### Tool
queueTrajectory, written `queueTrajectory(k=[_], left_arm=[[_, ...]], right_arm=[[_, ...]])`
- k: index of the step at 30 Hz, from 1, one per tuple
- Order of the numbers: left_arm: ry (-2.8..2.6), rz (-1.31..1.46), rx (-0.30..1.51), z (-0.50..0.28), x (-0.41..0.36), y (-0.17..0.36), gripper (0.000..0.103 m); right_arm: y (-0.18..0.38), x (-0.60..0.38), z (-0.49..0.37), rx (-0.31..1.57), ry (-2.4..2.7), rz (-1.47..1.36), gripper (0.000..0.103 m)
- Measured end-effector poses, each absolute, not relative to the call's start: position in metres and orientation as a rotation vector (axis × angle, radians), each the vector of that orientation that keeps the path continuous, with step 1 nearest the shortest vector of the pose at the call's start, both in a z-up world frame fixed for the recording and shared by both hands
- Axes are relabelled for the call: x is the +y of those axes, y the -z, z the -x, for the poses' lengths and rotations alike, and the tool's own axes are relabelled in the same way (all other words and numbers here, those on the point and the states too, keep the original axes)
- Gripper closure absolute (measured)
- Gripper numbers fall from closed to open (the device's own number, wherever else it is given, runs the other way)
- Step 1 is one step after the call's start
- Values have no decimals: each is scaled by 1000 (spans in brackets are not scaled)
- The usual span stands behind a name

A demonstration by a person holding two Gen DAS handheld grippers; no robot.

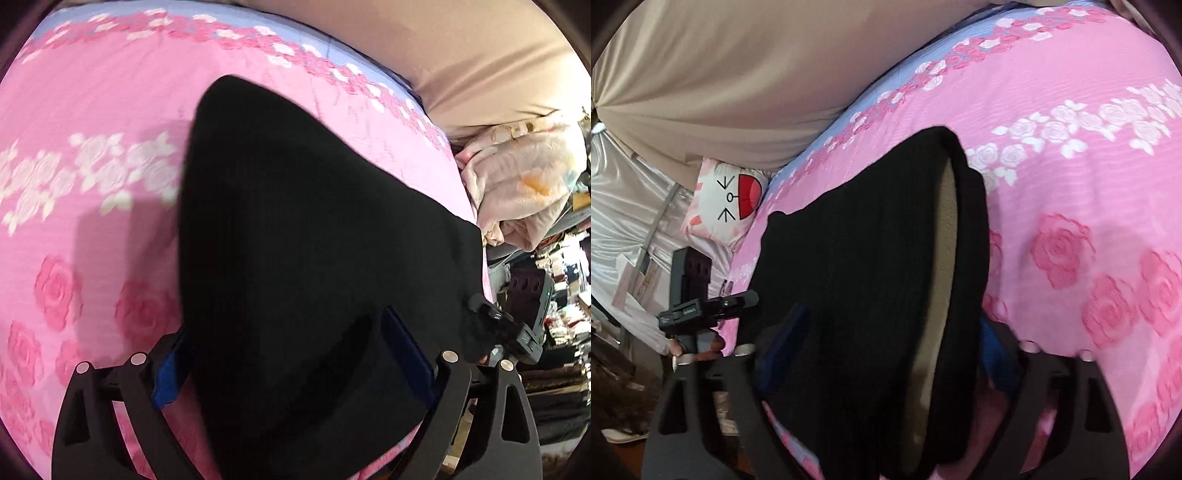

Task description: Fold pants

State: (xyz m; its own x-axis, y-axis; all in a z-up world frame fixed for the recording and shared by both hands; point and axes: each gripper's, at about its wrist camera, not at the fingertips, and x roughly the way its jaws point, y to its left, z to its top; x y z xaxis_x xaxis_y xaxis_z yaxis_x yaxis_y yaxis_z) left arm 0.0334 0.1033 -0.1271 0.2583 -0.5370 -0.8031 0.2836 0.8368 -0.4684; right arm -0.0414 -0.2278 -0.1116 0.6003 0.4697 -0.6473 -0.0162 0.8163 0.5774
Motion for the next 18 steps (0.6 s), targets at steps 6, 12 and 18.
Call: queueTrajectory(k=[6, 12, 18], left_arm=[[541, 236, 1132, -36, 95, 121, 73], [580, 156, 1035, -10, 92, 70, 87], [656, 55, 762, 26, 98, -25, 88]], right_arm=[[111, -233, 48, 867, -281, -634, 63], [59, -211, 67, 780, -311, -595, 69], [-22, -186, 81, 638, -342, -454, 69]])
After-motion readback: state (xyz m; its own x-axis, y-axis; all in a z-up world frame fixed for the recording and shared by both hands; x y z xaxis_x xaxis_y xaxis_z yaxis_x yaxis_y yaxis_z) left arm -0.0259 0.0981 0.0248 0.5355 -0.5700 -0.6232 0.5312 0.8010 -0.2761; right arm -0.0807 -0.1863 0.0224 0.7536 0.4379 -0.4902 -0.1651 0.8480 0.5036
